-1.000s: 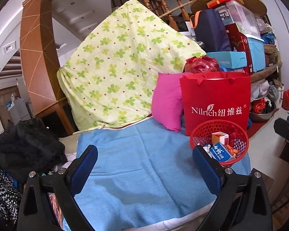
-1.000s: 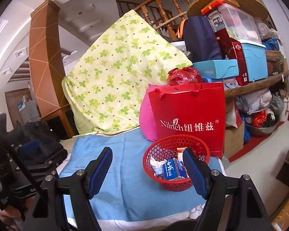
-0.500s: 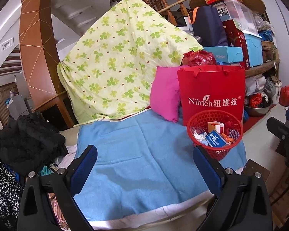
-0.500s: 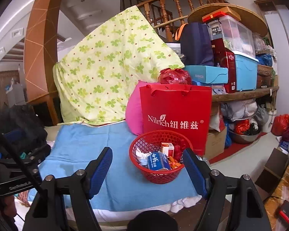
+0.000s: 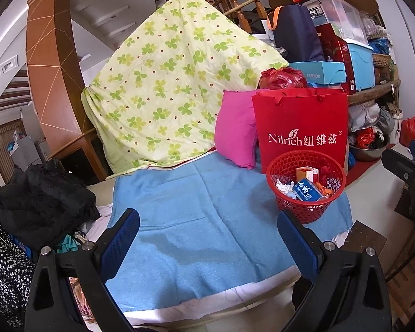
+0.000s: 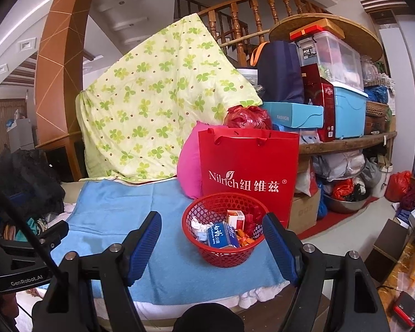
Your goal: Collect trash
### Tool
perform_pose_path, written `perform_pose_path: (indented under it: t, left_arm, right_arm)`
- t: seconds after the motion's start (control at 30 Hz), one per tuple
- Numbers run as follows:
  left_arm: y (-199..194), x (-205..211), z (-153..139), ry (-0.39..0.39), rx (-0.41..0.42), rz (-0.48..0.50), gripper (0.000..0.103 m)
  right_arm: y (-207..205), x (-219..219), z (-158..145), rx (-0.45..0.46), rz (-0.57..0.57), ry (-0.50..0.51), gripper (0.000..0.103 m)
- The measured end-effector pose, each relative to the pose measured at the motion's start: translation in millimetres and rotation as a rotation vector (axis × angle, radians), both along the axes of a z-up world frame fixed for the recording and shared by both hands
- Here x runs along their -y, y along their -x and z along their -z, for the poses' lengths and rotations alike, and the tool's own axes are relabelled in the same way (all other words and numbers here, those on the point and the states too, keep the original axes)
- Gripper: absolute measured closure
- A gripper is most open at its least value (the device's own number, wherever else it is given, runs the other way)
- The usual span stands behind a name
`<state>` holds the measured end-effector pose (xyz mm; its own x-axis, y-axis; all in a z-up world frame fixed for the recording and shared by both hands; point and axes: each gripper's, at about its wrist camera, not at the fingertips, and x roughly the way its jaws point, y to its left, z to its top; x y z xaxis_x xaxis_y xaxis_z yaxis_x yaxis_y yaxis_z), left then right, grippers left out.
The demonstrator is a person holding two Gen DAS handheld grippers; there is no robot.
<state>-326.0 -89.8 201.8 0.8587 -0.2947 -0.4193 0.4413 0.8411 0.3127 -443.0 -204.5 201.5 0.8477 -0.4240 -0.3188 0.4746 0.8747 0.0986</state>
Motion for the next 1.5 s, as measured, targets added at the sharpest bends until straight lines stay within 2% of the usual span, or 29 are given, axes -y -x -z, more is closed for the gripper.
perform_pose_path:
  t: [1.5]
  left_arm:
    - [2.6, -9.8, -1.2, -0.029, 0.023, -0.022, 0.003]
  right_arm:
    - [-0.2, -6.4, 4.5, -0.022, -0.009, -0.012, 0.025]
